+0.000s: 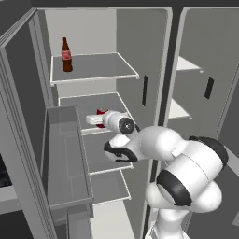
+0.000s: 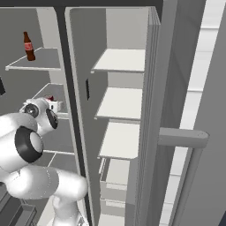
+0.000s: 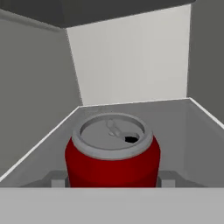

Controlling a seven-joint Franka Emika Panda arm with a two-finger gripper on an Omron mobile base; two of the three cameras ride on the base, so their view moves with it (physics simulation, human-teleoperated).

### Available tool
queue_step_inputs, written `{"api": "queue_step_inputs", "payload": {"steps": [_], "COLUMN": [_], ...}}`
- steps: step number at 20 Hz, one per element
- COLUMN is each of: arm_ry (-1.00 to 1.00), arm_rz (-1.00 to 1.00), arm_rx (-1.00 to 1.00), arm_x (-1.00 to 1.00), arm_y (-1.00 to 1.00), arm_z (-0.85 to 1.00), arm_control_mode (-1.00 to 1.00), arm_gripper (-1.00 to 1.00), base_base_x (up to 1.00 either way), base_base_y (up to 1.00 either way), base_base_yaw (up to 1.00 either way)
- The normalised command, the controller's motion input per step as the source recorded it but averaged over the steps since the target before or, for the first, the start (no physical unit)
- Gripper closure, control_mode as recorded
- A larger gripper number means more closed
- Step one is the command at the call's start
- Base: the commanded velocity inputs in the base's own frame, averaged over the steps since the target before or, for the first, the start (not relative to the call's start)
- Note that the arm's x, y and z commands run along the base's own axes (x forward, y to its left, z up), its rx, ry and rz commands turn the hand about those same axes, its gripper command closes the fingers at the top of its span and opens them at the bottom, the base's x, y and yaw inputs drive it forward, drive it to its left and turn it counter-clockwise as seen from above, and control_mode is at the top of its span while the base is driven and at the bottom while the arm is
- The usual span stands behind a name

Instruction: Open the fridge, grab two sodas, and place both sodas inside the bowl with ice on the dining counter.

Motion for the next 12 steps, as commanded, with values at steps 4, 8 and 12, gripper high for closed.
{"api": "queue_step_inputs", "payload": {"steps": [4, 8, 12], "arm_ry": [0.2, 0.23, 0.26], "arm_rz": [-0.03, -0.05, -0.06], "arm_rx": [0.0, 0.0, 0.0], "arm_x": [-0.55, -0.53, -0.48], "arm_y": [-0.04, -0.09, -0.01], "arm_z": [0.43, 0.39, 0.23], "arm_control_mode": [-1.0, -1.0, -1.0], "arm_gripper": [1.0, 1.0, 1.0], "base_base_x": [0.0, 0.0, 0.0], "base_base_y": [0.0, 0.0, 0.0], "base_base_yaw": [0.0, 0.0, 0.0]}}
